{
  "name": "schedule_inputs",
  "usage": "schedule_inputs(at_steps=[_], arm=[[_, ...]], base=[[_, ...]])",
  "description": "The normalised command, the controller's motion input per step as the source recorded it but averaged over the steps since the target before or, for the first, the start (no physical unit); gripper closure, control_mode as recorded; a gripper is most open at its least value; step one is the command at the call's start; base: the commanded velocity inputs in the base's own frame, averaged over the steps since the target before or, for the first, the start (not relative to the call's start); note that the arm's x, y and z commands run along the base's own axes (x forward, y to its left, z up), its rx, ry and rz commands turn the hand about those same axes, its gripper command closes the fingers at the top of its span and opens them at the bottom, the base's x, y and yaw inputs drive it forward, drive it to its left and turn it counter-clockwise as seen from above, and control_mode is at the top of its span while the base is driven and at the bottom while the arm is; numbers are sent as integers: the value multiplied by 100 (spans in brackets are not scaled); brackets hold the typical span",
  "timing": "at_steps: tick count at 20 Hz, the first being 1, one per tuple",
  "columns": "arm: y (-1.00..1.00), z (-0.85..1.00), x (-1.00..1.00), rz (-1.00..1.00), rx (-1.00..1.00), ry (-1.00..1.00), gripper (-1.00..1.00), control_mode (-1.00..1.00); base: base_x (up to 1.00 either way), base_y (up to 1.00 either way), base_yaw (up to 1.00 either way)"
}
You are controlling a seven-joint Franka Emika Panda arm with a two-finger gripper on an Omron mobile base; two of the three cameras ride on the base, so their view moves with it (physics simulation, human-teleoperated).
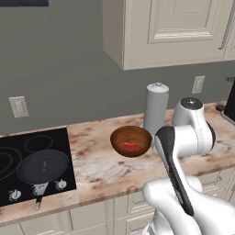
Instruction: Place one of the steaks on the plate and the other in the bowl. Then place the bowl in the fridge.
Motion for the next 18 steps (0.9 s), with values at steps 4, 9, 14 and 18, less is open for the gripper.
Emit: schedule_inputs(at_steps=[4, 9, 14, 18], arm=[[0, 14, 1, 0, 8, -5, -100, -100], [-12, 65, 5, -18, 30, -21, -100, -100], [-19, 0, 21, -3, 8, 7, -100, -100], [14, -2, 46, 0, 2, 1, -100, -100]], base=[[0, 3, 0], [0, 0, 0], [0, 0, 0], [0, 0, 0]])
